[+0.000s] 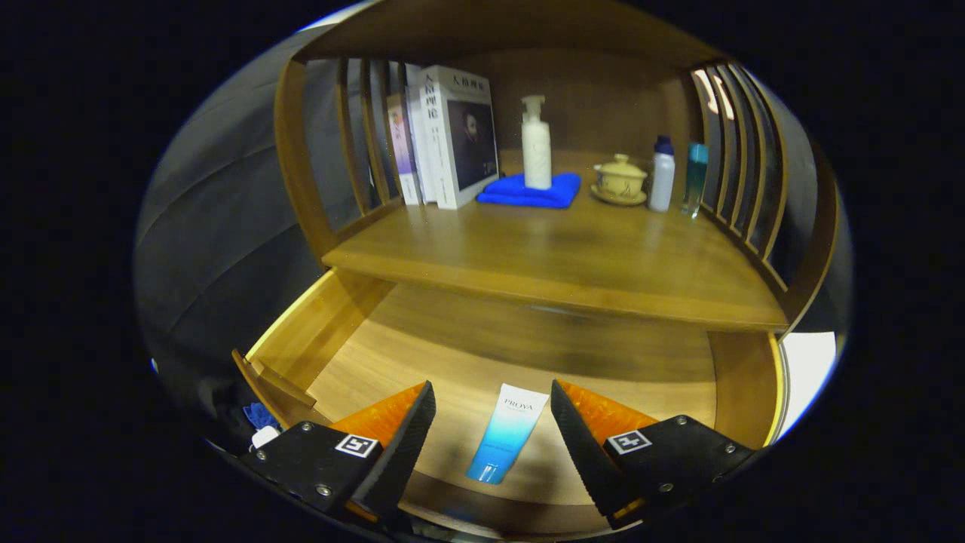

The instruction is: Pull open the drawer, take out the items inside it, and place them on the countertop above the cabinet.

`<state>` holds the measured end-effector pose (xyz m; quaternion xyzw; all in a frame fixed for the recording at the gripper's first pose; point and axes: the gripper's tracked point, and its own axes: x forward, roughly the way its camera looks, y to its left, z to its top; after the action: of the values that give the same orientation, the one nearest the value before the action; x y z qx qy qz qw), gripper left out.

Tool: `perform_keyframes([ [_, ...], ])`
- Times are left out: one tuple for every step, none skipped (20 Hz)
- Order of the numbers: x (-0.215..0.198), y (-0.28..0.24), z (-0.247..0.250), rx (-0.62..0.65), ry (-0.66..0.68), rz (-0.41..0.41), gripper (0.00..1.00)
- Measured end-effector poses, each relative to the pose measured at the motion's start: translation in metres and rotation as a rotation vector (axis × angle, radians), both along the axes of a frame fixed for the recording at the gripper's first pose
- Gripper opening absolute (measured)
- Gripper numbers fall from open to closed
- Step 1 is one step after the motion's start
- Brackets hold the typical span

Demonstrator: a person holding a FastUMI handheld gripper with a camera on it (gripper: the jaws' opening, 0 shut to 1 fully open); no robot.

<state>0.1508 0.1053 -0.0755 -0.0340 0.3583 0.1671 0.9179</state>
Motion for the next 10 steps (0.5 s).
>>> perform_keyframes([
  [0.001, 0.000, -0.006, 0.009, 0.036, -0.009, 0.95],
  [0.002, 0.001, -0.012, 0.015, 0.069, -0.015, 0.95],
  [0.003, 0.002, -0.017, 0.016, 0.104, -0.007, 0.95],
  [0.003, 0.001, -0.024, 0.009, 0.135, -0.010, 0.95],
  [0.003, -0.001, -0.031, 0.000, 0.171, -0.011, 0.95],
  [0.004, -0.004, -0.036, -0.010, 0.194, -0.020, 0.95],
  [0.008, -0.006, -0.039, -0.006, 0.218, -0.036, 0.94],
  [0.012, -0.007, -0.041, 0.000, 0.236, -0.054, 0.94],
  [0.010, -0.007, -0.046, 0.010, 0.273, -0.064, 0.94],
  [0.008, -0.007, -0.053, 0.010, 0.316, -0.064, 0.94],
])
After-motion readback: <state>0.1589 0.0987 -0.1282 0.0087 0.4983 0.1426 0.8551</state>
